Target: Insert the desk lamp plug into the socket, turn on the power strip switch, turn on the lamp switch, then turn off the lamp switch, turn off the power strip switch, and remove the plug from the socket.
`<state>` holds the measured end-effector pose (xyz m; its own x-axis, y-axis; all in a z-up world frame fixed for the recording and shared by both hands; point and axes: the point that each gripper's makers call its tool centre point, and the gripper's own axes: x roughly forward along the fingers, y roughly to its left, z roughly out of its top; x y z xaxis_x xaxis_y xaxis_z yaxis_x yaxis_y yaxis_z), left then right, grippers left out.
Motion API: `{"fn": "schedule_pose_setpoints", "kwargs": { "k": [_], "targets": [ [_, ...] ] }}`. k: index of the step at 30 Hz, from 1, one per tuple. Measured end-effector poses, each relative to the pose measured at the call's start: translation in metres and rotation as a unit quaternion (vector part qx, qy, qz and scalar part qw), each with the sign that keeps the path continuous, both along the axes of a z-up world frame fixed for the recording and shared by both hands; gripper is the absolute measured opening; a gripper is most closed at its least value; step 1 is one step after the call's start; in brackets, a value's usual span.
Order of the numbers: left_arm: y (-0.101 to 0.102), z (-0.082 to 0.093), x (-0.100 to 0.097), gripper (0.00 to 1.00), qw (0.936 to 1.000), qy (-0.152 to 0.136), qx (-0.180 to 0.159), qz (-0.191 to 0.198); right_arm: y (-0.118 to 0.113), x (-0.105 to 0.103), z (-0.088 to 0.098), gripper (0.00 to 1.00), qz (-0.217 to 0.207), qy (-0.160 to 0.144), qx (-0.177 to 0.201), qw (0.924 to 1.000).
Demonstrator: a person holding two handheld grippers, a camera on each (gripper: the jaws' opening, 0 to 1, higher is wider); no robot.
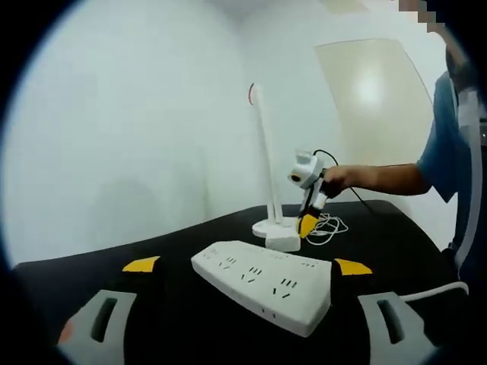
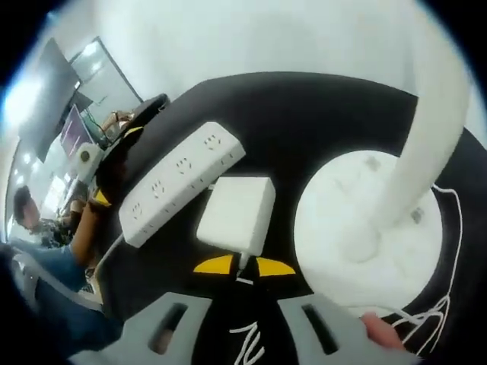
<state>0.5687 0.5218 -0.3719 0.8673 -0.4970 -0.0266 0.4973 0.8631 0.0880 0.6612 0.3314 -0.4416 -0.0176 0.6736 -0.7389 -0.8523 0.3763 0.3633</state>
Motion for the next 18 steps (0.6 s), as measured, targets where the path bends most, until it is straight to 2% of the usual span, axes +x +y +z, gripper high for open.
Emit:
{"fn": "schedule_pose_setpoints", "kwargs": {
  "k": [2,11,13,14,15,16,17,18],
  "targets": [
    [0.0,0.0,0.0,0.86,1.0,0.0,0.001,0.0,0.0,-0.001,0.003,0.09,-0.01,0.011,0.008,0.9998],
    [0.0,0.0,0.001,0.85,1.0,0.001,-0.001,0.0,0.005,-0.003,0.011,0.07,-0.03,-0.011,0.037,0.9988],
    [0.0,0.0,0.0,0.85,1.0,0.001,-0.001,-0.001,0.008,-0.002,0.015,0.06,-0.027,-0.038,0.054,0.9975],
    [0.0,-0.001,0.0,0.85,1.0,0.002,-0.001,0.0,0.006,-0.006,0.015,0.06,-0.03,-0.03,0.051,0.9978],
    [0.0,-0.001,0.0,0.85,1.0,0.002,-0.001,0.0,0.011,-0.004,0.021,0.06,-0.011,-0.068,0.071,0.9952],
    [0.0,-0.001,0.0,0.85,1.0,0.003,-0.002,0.0,0.011,-0.004,0.022,0.06,-0.014,-0.073,0.074,0.9945],
    [0.001,-0.001,0.0,0.85,1.0,0.003,-0.002,0.0,0.01,-0.008,0.02,0.06,-0.017,-0.06,0.067,0.9958],
    [0.001,-0.001,0.001,0.85,1.0,0.003,-0.002,0.001,0.012,-0.008,0.023,0.06,-0.004,-0.084,0.07,0.994]
  ]
}}
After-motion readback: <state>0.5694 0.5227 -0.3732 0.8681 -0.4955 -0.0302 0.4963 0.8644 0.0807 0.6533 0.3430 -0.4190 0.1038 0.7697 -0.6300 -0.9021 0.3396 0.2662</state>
